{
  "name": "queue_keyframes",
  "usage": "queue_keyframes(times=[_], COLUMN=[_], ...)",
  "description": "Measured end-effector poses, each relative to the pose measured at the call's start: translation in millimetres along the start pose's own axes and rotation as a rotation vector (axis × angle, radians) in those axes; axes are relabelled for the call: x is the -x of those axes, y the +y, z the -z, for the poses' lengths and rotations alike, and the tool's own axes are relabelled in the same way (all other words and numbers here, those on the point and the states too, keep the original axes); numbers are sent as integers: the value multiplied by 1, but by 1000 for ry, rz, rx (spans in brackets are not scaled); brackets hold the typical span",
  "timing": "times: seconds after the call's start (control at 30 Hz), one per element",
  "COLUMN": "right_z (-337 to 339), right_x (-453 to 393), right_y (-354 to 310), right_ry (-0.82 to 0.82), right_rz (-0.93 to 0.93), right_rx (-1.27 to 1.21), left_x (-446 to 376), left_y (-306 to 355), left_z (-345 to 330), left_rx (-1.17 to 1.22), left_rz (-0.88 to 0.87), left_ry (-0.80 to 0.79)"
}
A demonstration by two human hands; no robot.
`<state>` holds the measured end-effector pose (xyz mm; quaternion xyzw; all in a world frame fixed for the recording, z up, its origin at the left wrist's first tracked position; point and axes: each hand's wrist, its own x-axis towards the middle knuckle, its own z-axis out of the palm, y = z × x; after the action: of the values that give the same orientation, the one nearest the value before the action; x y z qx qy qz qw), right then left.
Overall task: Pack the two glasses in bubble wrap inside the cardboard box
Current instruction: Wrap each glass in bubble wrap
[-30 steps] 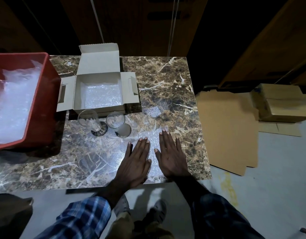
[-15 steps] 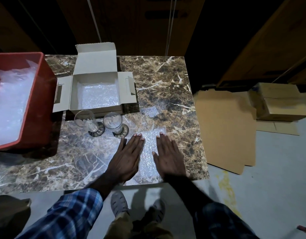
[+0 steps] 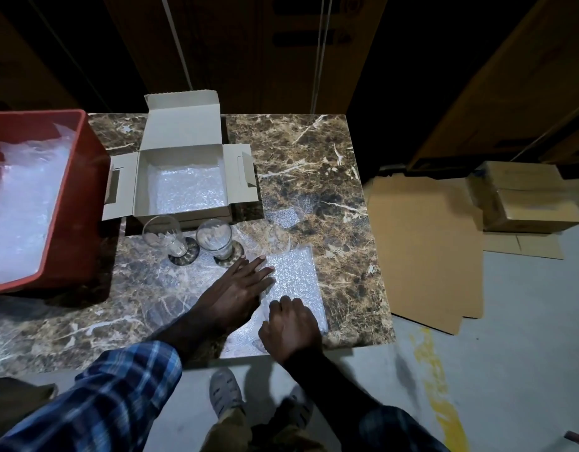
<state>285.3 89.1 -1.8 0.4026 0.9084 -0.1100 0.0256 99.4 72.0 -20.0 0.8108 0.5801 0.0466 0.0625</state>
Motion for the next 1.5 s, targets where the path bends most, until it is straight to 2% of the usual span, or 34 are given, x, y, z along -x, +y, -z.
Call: queue_keyframes(times=[0.23, 0.37, 0.47, 0.57, 0.7, 0.77, 0.87, 0.97, 1.0, 1.03, 1.17, 1.27, 1.5], right_z=[9, 6, 15, 25, 20, 17, 22, 30, 32, 32, 32, 30, 29], right_x=[7, 8, 5, 5, 12, 12, 9, 4, 1, -2, -15, -22, -30], right_y=[14, 32, 44, 52, 66, 70, 66, 65, 65, 67, 64, 60, 49], right_ry=[156, 234, 228, 176, 1, -14, -16, -39, -45, -68, -133, -132, -69], right_rz=[270, 470, 473, 405, 380, 320, 100, -128, -166, -194, -344, -414, -432], right_rx=[55, -68, -151, -251, -225, -266, -447, -622, -646, -647, -728, -748, -539], left_x=[21, 40, 55, 65, 73, 77, 72, 60, 57, 54, 48, 36, 26], left_y=[-9, -9, 1, 19, 43, 51, 59, 60, 58, 54, 35, 31, 34], left_z=[1, 1, 7, 7, 10, 14, 27, 33, 33, 31, 20, 17, 12], left_rx=[-12, 5, -9, 60, 334, 467, 721, 1165, 1236, 1208, 723, 603, 449], left_rz=[-64, -91, -99, -32, 168, 313, 573, 841, 889, 911, 828, 816, 861], left_ry=[150, 279, 327, 365, 349, 306, 310, 320, 322, 317, 257, 230, 236])
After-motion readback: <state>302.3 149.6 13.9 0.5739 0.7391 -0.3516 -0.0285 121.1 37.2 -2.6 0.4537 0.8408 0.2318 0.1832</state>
